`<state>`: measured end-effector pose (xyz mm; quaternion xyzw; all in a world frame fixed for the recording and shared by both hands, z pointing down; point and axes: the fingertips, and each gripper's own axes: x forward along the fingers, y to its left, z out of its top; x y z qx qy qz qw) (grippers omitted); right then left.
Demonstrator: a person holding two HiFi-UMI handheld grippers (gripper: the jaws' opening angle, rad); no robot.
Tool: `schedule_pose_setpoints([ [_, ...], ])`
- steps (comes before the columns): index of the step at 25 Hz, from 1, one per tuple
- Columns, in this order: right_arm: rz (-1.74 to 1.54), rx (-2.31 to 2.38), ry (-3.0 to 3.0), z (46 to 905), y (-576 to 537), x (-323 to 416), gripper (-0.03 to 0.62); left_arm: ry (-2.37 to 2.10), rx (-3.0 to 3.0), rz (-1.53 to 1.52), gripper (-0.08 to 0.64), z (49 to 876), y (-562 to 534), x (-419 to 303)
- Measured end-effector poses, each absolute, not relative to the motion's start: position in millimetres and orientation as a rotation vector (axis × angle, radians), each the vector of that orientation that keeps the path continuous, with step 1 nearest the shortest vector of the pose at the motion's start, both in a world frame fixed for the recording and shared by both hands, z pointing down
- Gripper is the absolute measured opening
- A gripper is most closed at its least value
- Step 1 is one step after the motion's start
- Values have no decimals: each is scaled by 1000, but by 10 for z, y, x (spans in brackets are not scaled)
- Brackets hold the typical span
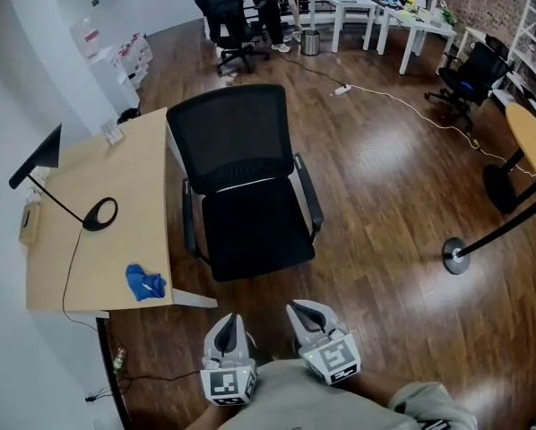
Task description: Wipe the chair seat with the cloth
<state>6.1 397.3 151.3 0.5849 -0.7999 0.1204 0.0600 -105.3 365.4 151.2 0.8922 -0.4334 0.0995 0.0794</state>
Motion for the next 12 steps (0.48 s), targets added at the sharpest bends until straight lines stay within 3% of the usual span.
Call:
schedule_pose_setpoints([
  [12, 322, 1771, -2443, 1269, 4013, -237, 0, -1233, 2746, 323, 3, 1386, 3756, -1197],
])
